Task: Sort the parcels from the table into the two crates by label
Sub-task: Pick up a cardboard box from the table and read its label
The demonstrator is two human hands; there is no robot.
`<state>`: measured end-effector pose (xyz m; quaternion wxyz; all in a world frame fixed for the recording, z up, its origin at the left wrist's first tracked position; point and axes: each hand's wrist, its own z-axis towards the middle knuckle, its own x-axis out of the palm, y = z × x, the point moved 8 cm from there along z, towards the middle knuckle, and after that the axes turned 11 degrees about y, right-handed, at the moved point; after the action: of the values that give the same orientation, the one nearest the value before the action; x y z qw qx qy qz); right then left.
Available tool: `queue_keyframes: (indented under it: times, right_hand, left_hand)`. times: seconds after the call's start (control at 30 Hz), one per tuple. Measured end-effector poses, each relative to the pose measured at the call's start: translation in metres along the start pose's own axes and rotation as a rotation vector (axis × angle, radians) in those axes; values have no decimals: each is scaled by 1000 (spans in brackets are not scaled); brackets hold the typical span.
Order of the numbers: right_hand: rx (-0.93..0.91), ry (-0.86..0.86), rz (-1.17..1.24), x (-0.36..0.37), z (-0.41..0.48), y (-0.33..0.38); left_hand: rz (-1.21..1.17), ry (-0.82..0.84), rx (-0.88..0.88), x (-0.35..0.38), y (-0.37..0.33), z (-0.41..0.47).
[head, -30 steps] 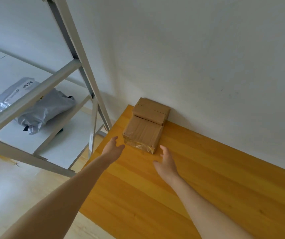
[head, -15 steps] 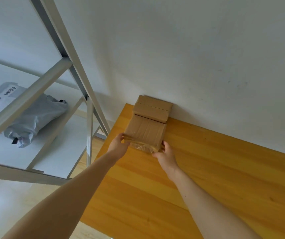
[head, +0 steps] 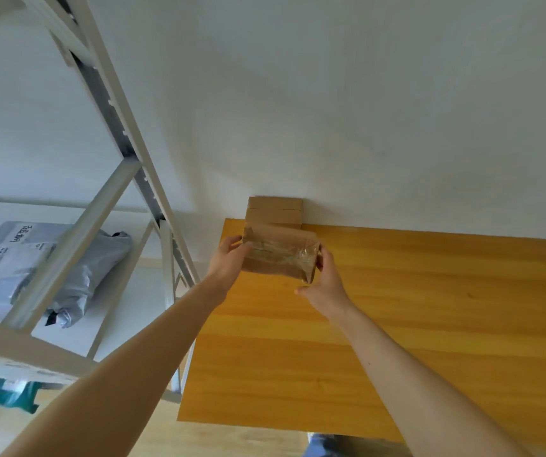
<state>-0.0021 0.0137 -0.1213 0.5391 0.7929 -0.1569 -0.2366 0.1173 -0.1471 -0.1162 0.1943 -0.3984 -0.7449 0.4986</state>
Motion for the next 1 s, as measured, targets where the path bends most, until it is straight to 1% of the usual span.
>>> queue_keyframes:
  times: [0.1, 0.2, 0.27, 0.4, 0.57, 0.7, 0.83, 1.0]
  right_hand:
    - [-59, -132, -30, -16, -18, 16]
    - [-84, -236, -2, -34, -33, 27]
    - [-91, -272, 31, -45, -40, 30]
    - [-86, -335, 90, -62, -53, 31]
    - [-95, -394, 109, -73, -64, 34]
    - [-94, -407, 220, -75, -68, 31]
    - [-109, -337, 295, -70, -70, 32]
    - [-125, -284, 371, -71, -70, 30]
  left_hand:
    - [-14, 23, 59, -1, -21, -13]
    - [-29, 58, 118, 2, -40, -23]
    - [-32, 92, 145, 8, -52, -30]
    - [-17, 111, 172, 20, -66, -38]
    - [56, 188, 245, 38, -80, -52]
    - [98, 258, 258, 47, -84, -56]
    - [146, 307, 270, 58, -84, -58]
    - [179, 170, 407, 55, -101, -62]
